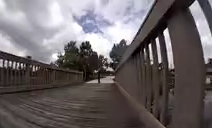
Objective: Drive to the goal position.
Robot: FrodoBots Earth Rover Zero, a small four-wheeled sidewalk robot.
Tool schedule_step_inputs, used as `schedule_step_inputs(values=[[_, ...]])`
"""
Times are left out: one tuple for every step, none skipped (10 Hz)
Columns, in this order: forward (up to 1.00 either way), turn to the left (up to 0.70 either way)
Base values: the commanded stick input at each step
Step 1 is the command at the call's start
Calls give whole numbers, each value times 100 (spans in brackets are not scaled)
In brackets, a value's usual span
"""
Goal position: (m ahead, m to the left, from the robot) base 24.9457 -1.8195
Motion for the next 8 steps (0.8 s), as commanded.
schedule_step_inputs(values=[[52,3],[52,3],[52,3],[52,3],[52,3],[52,3],[52,3],[52,3]])
